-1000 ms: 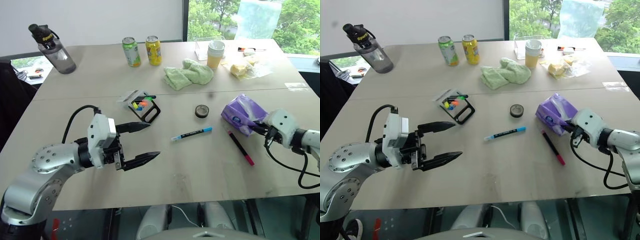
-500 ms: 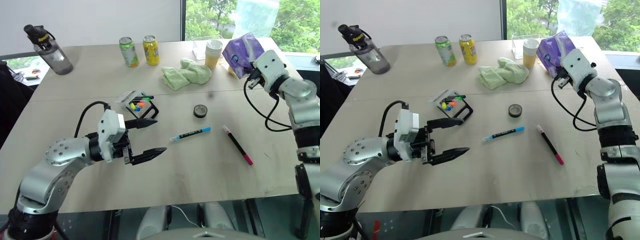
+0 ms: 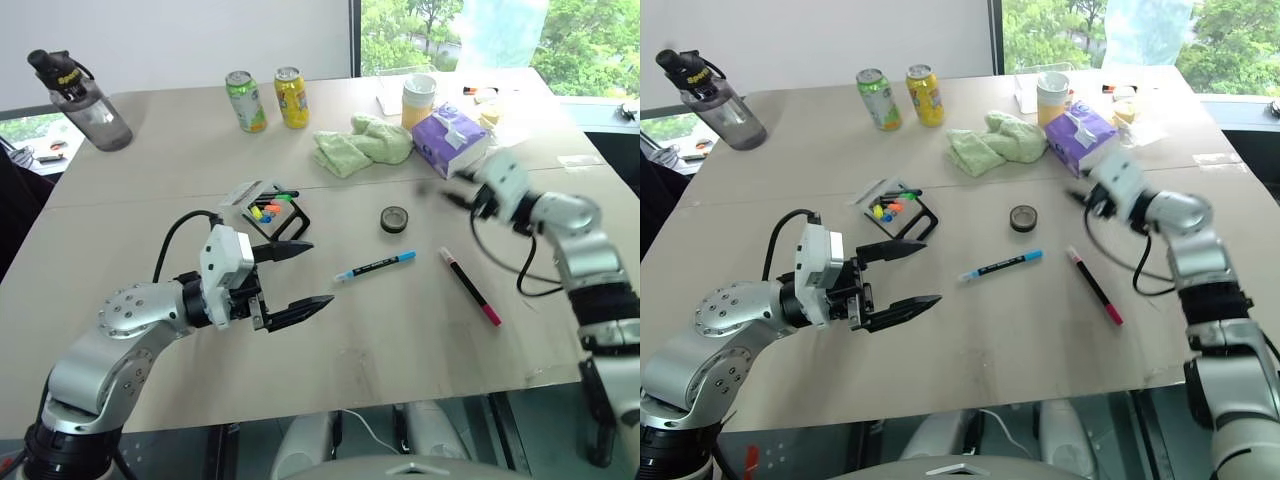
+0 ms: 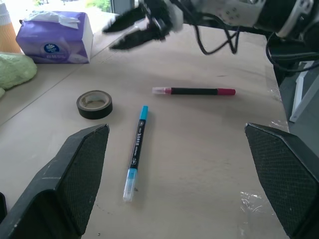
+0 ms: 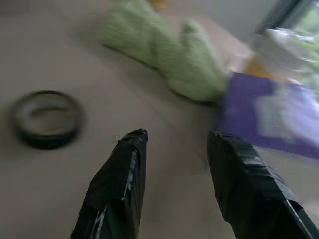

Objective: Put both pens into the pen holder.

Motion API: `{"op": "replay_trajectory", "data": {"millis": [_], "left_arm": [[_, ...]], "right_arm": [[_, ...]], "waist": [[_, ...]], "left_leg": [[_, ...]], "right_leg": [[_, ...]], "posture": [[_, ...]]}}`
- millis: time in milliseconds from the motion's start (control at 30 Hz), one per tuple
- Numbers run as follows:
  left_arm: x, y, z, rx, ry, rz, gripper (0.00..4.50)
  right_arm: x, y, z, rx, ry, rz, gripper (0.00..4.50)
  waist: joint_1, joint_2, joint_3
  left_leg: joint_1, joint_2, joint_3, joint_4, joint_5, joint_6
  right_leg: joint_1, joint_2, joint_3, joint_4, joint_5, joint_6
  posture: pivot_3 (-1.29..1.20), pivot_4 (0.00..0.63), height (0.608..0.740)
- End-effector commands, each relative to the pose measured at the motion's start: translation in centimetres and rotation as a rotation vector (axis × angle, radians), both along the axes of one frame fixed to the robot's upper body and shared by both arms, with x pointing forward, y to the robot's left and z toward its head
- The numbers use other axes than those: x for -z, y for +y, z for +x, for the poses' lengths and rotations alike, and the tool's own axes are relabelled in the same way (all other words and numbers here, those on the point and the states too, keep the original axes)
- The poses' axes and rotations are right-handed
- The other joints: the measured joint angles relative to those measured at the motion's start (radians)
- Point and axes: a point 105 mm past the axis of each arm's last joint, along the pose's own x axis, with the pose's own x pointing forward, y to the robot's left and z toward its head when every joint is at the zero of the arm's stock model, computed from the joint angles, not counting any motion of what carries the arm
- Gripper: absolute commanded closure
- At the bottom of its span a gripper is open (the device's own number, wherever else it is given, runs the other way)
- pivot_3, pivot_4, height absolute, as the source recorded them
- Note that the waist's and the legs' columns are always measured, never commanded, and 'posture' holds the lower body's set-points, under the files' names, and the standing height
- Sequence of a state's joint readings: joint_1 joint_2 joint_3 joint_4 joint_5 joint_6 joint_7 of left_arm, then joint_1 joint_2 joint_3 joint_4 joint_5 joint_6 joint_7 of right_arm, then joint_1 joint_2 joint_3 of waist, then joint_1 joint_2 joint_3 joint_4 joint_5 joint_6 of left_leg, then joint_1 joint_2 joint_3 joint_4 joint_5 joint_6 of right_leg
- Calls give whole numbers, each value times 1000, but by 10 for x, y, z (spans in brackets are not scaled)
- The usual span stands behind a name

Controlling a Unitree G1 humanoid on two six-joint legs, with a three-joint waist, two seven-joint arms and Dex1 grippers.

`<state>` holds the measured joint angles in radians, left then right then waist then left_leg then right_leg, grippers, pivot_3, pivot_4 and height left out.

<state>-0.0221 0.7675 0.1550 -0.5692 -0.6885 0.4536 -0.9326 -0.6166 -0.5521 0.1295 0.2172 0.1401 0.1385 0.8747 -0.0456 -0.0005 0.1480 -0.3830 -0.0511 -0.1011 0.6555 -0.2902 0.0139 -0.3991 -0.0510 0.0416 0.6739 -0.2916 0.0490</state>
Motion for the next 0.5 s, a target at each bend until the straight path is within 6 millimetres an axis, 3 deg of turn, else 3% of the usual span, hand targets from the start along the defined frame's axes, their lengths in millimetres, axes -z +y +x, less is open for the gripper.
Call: {"op": "replay_trajectory", "data": {"millis": [33,100,233,500], "left_arm": [[-6,1,-2,9,-38,3,0],[-6,2,-3,10,-34,6,0],[-1,-3,-9,25,-22,9,0],[-1,5,-5,-48,-47,6,0]], "right_arm": [[-19,33,-16,-109,-20,31,2419],[-12,46,-21,-141,6,17,2419],[8,56,-12,-126,35,-153,2419],[24,47,13,-17,127,-289,2419]], "waist": [[3,0,0],[6,0,0],[7,0,0],[5,0,0]], "left_leg": [[0,0,0,1,0,0],[0,0,-1,4,0,0],[1,-1,-1,5,0,0],[0,-1,-1,5,0,0]], "right_leg": [[0,0,0,2,0,0],[0,0,0,3,0,0],[1,0,-1,3,0,0],[0,-1,-1,3,0,0]], "posture": [[0,150,740],[0,150,740],[0,150,740],[0,150,740]]}}
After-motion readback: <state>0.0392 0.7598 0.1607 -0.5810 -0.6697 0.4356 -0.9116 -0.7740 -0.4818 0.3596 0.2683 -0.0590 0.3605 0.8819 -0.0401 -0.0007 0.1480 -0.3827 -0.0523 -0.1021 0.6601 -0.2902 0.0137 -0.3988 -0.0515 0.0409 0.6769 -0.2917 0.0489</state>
